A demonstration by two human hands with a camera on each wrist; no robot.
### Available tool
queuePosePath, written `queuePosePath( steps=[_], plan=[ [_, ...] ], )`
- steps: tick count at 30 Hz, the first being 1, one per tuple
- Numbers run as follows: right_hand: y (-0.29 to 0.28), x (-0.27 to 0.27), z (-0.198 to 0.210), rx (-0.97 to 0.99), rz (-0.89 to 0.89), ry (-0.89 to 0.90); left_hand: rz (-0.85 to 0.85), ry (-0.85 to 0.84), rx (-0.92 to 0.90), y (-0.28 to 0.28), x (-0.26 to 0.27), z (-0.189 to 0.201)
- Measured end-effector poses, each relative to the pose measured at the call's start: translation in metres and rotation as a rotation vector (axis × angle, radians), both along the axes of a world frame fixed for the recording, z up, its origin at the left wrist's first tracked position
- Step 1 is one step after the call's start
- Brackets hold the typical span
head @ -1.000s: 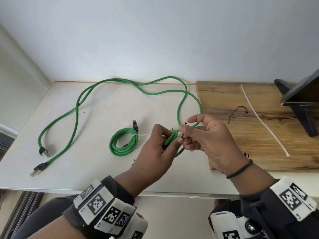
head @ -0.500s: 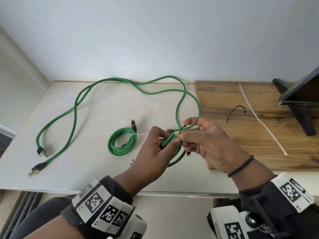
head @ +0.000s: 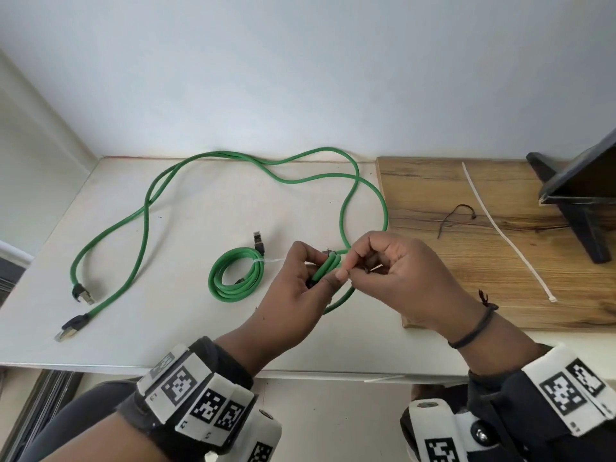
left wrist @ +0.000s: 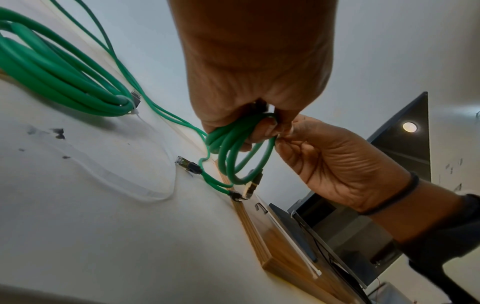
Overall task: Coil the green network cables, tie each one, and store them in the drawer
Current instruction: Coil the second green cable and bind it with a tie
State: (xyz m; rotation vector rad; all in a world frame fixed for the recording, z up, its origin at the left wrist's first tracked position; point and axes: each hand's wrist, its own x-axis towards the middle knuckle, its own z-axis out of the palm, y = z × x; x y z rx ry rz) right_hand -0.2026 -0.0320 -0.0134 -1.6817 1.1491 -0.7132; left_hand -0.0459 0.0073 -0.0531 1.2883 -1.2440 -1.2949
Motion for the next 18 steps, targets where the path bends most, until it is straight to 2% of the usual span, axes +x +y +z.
queuePosePath(
  steps=[3,7,12,18],
  plan=[
    [0.001,-0.005,0.003,-0.104,0.047,0.098,-0.047,-0.135,-0.079,0.001,0.004,0.000],
    [0.000,-0.006,0.001,-0.118,0.131,0.171,-0.111,-0.282,-0.148,0.002,0.009,-0.004],
    [0.000,-0.007,-0.001,-0.133,0.175,0.240,-0.117,-0.342,-0.173,0.001,0.011,-0.008],
    [-0.002,-0.008,-0.003,-0.138,0.169,0.219,-0.110,-0.344,-0.170,0.000,0.011,-0.008]
  ],
)
